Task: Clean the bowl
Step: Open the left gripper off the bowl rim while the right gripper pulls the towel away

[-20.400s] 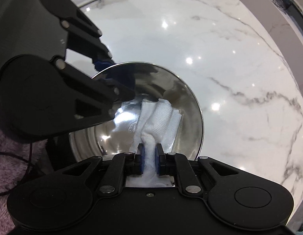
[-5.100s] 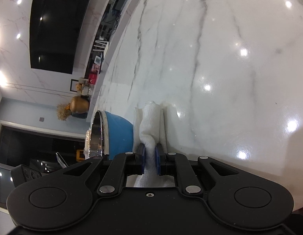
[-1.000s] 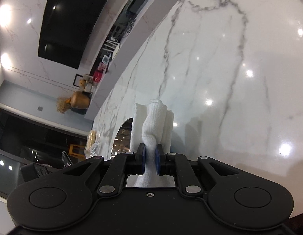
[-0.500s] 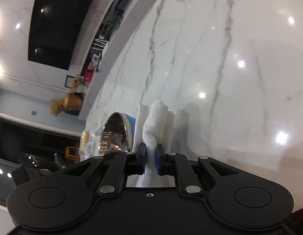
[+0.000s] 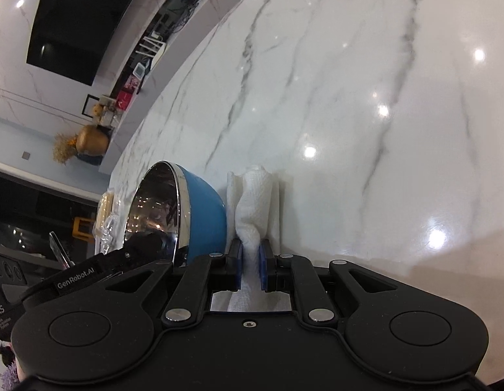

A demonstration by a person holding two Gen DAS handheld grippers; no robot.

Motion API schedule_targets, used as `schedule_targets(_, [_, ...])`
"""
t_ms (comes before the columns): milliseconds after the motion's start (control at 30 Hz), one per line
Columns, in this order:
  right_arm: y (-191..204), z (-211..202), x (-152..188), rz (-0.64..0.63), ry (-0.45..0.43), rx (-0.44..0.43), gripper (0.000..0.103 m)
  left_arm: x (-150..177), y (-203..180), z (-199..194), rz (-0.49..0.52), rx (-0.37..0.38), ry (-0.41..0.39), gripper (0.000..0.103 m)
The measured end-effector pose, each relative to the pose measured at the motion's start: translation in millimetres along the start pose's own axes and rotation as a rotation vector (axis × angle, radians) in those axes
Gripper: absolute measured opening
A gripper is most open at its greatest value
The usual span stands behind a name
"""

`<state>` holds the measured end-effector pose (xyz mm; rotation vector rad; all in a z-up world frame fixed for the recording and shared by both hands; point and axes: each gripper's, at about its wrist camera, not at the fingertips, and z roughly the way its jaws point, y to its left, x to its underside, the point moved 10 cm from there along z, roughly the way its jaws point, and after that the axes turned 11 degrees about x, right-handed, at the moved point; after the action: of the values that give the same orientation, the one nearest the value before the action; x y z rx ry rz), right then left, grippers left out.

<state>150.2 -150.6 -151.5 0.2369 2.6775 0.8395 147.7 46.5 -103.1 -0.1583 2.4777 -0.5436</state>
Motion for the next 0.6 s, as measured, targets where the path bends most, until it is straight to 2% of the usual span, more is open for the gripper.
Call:
schedule_targets(133, [8, -22, -14, -0.133, -0.097, 0.089, 0.01, -6, -5, -14, 0.008, 0.006, -0.043, 0.028])
schedule_targets(200, [11, -34, -21, -0.236, -0.151, 0.161, 0.01, -11, -10, -24, 0.017, 0.009, -0.076, 0.046])
schedule_targets(333, [14, -42, -27, -0.425, -0.236, 0.338, 0.01, -18, -19, -35, 0.053, 0.001, -0.116, 0.054])
schedule_targets(400, [12, -41, -27, -0.501, -0.27, 0.426, 0.01, -19, -23, -39, 0.073, -0.007, -0.134, 0.07])
schedule_targets(467, [7, -37, -25, -0.536, -0.276, 0.464, 0.01, -19, -25, -40, 0.078, -0.009, -0.144, 0.074])
schedule_targets(600, [-3, -26, -17, -0.568, -0.261, 0.495, 0.01, -17, -25, -39, 0.074, -0.012, -0.146, 0.075])
